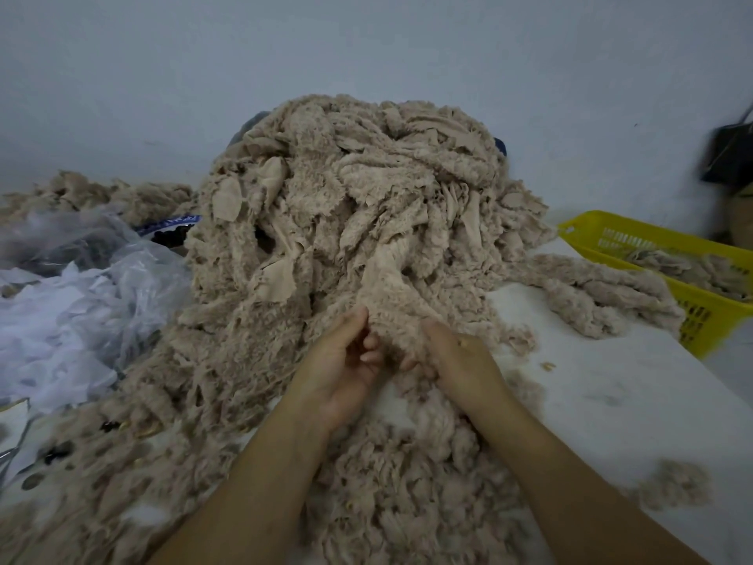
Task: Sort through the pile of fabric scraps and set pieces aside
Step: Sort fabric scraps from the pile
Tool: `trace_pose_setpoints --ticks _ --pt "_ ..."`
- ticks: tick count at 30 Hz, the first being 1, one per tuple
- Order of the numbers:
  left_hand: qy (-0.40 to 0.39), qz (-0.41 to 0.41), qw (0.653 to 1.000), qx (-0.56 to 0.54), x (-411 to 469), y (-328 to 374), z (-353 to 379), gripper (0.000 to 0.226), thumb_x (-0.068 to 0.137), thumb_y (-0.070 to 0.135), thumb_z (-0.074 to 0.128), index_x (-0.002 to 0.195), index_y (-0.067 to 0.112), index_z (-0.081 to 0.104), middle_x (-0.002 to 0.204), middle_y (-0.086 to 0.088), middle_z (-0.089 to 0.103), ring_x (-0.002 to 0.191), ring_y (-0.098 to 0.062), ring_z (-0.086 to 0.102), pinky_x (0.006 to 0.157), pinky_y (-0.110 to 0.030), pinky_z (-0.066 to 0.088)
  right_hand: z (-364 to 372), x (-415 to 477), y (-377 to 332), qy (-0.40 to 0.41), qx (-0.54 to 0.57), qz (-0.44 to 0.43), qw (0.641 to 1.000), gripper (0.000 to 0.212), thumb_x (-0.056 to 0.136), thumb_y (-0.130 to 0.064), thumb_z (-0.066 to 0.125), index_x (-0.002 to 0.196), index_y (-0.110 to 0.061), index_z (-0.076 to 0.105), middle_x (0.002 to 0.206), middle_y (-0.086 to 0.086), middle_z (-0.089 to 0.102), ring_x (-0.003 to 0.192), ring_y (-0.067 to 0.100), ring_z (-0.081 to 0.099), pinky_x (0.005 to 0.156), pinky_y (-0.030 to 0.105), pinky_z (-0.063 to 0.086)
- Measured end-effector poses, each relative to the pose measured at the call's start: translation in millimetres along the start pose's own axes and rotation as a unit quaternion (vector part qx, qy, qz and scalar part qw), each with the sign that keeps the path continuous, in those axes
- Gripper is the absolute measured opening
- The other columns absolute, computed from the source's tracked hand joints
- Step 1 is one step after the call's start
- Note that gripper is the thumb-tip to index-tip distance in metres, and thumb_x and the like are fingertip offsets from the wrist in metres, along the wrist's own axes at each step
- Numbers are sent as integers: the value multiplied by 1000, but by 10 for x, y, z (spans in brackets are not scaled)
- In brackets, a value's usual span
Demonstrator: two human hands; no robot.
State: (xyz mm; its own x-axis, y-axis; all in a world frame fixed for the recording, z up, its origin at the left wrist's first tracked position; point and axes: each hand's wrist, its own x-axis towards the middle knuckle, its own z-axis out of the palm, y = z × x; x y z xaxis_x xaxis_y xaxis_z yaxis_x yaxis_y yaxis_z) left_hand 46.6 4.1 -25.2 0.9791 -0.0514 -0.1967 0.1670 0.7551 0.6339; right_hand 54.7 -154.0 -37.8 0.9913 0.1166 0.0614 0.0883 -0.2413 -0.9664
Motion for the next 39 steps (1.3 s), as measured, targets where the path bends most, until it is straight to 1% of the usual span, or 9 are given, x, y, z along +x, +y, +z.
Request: trace_pose_setpoints --ticks 2,4,8,12,16,20,29,36,39 --pt "-4 6 1000 -17 -17 13 4 15 81 12 64 88 13 51 68 2 49 44 -4 45 36 -14 35 -24 38 18 48 9 48 998 54 96 -50 44 50 -20 48 52 -5 53 53 15 52 54 27 40" --pt "2 18 1000 2 -31 15 10 12 83 13 64 87 14 53 69 1 54 46 -5 52 36 -13 39 -29 27 21 57 -24 17 998 52 100 -41 42 52 -21 39 51 -6 41 52 15 41 47 23 34" --pt "14 58 991 116 -29 -37 35 13 93 13 63 81 13 59 66 0 66 65 -11 72 51 -16 54 2 -27 -56 70 -58 -110 990 19 96 -55 44 94 -38 53 101 -15 53 93 -9 52 70 6 42" --pt "-9 70 985 157 -48 -70 63 10 79 23 72 72 16 70 66 -1 64 60 -10 61 57 -21 53 101 -67 -112 138 -190 -244 941 25 93 -45 53 99 -22 55 104 -11 42 94 6 50 75 14 41" --pt "-14 66 982 174 -43 -76 41 12 79 26 72 81 14 73 74 -5 65 67 -13 61 65 -24 54 143 -76 -136 174 -270 -322 891 28 88 -33 60 100 -8 61 106 7 51 97 20 51 79 26 45" --pt "-32 65 974 215 -63 -106 48 14 82 27 72 86 14 77 85 -8 72 76 -16 68 71 -26 58 147 -47 -115 118 -253 -270 922 12 92 -19 66 94 -10 59 95 -2 50 86 12 46 68 17 33" --pt "5 101 960 262 -51 -99 43 24 96 26 64 75 18 73 70 1 64 61 -8 56 57 -21 45 59 11 -70 29 -19 -125 992 19 100 -29 55 82 -24 60 70 -15 60 61 -2 52 57 11 41" --pt "-33 99 949 296 -65 -168 65 20 91 37 66 77 24 74 77 3 69 71 -8 64 66 -20 53 32 22 -45 2 157 -36 987 25 100 -36 55 80 -30 69 89 -2 74 90 18 69 86 36 55" --pt "-27 125 916 380 -59 -194 43 17 83 39 74 79 24 68 76 6 64 72 -6 59 68 -20 50 34 20 -41 5 138 -45 989 28 100 -37 54 75 -35 67 76 -12 66 78 7 61 80 34 50"
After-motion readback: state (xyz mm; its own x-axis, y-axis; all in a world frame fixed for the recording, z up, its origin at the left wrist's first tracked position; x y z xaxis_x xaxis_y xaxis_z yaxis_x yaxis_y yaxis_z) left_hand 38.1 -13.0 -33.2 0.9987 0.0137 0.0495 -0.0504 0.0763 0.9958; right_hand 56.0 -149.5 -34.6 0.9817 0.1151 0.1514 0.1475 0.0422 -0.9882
